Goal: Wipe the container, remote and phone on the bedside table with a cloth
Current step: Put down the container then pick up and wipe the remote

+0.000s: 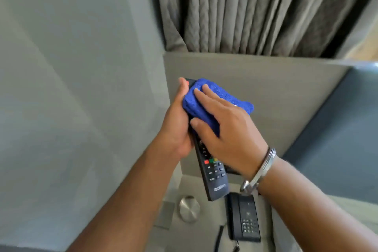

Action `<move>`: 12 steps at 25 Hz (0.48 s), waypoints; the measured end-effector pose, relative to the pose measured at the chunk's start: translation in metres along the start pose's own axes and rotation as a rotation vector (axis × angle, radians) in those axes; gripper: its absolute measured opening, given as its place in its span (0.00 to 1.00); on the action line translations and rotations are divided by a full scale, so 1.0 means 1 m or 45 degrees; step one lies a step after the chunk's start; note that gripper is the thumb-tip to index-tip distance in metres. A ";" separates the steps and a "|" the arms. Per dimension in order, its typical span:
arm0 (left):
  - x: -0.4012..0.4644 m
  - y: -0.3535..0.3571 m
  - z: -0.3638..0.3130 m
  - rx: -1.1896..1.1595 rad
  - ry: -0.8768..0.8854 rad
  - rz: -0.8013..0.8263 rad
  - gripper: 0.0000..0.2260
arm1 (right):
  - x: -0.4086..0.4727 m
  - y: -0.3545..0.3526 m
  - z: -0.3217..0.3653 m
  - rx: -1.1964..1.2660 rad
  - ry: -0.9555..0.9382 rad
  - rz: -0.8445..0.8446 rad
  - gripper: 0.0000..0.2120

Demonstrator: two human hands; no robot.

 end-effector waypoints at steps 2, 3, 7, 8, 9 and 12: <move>-0.015 0.014 -0.018 0.027 0.091 -0.045 0.34 | 0.007 -0.015 0.019 0.016 -0.080 -0.124 0.18; -0.021 0.021 -0.026 -0.002 0.134 -0.059 0.33 | 0.010 -0.019 0.028 0.004 -0.118 -0.131 0.17; -0.032 0.023 -0.062 -0.264 0.253 -0.184 0.28 | 0.002 -0.025 0.060 -0.034 -0.296 -0.080 0.16; -0.032 0.019 -0.067 -0.303 0.223 -0.230 0.28 | -0.002 -0.025 0.063 -0.040 -0.336 -0.060 0.16; -0.030 0.016 -0.070 -0.315 0.182 -0.273 0.30 | -0.007 -0.025 0.065 -0.041 -0.367 -0.036 0.16; -0.026 0.009 -0.076 -0.296 0.145 -0.353 0.34 | -0.021 -0.026 0.067 -0.026 -0.410 0.063 0.18</move>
Point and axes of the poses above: each hand's wrist, its own x-axis towards the middle knuckle, its own y-axis out of the palm, z = x × y, the point moved 4 cm from there along x, towards the middle knuckle, and after that the axes turned 2 degrees about z, right-handed, at the moved point
